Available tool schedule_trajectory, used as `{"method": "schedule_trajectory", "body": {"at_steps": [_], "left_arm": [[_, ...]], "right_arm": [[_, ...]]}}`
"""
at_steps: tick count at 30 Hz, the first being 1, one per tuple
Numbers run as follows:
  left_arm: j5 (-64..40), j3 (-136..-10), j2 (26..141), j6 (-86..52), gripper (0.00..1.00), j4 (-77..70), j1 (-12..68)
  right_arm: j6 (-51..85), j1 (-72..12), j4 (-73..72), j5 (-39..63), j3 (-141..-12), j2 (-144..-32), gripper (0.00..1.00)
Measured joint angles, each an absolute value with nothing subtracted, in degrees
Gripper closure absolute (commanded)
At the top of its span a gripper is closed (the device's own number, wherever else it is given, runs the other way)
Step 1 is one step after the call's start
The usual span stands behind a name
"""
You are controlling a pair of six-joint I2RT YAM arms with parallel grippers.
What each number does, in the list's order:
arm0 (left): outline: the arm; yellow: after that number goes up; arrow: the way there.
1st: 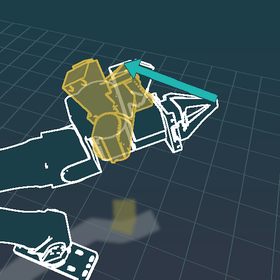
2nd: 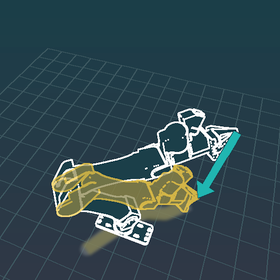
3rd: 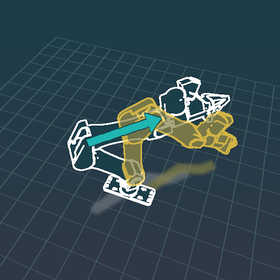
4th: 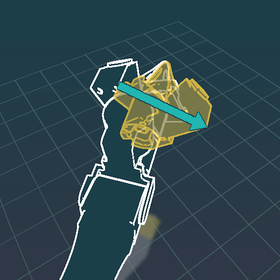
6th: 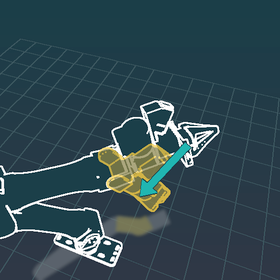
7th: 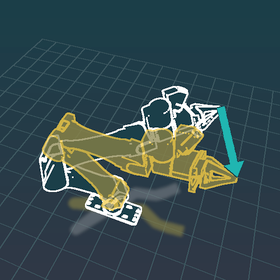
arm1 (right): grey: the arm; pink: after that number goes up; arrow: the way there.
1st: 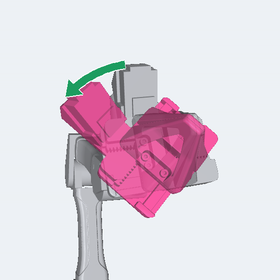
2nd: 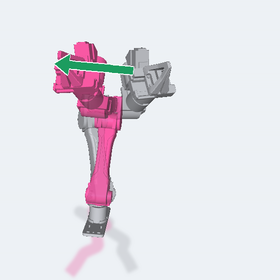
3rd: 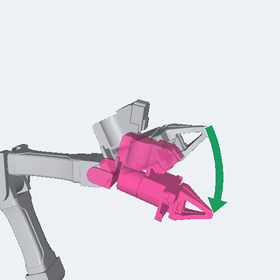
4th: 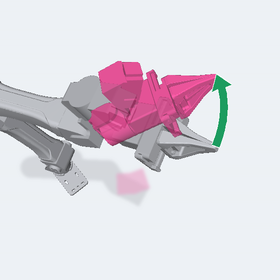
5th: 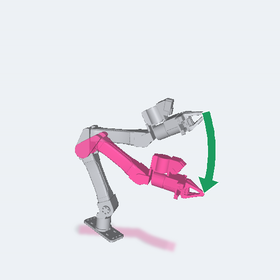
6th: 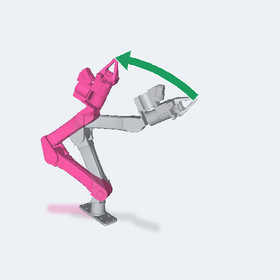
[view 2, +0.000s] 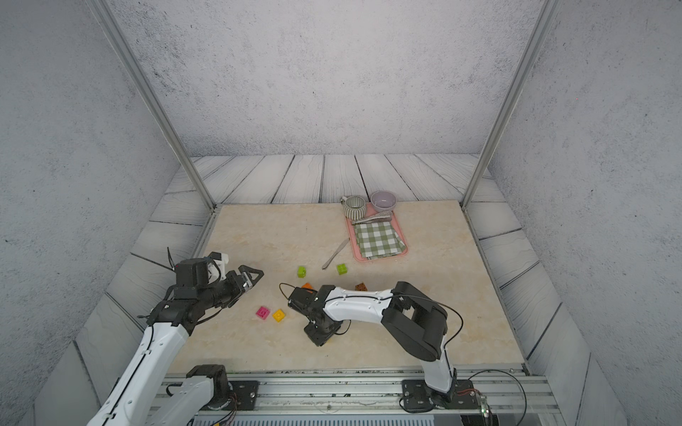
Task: Assemble the letter r with lego
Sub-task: Move the lego brick at the center of the board, then pick up the lego brick from the center of the board.
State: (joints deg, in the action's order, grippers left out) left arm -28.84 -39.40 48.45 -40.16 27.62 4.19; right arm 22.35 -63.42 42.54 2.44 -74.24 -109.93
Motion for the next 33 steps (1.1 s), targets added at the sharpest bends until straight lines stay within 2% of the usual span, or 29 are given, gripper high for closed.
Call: {"method": "schedule_trajectory", "body": {"at_steps": [5,10,13,22,33], "left_arm": [[-19.9,-39.6,48.2,-40.8,0.03,28.0,16.5],[-11.1,-38.8,50.8,-43.6,0.01,24.7,27.6],[-9.5,-37.9,55.7,-44.8,0.01,21.2,31.4],[-13.3,-31.9,66.0,-49.7,0.07,9.1,32.8],[-14.8,-31.6,66.6,-49.3,0.08,6.3,32.8]], "right_arm": [[26.1,-59.6,42.3,1.4,-76.3,-108.8,0.40],[34.7,-52.8,41.0,-0.5,-75.0,-103.5,0.40],[38.7,-49.2,41.5,-3.3,-76.7,-103.4,0.42],[45.6,-49.5,45.3,-8.1,-86.3,-113.4,0.43],[48.2,-47.7,46.4,-6.9,-86.5,-117.1,0.43]]}}
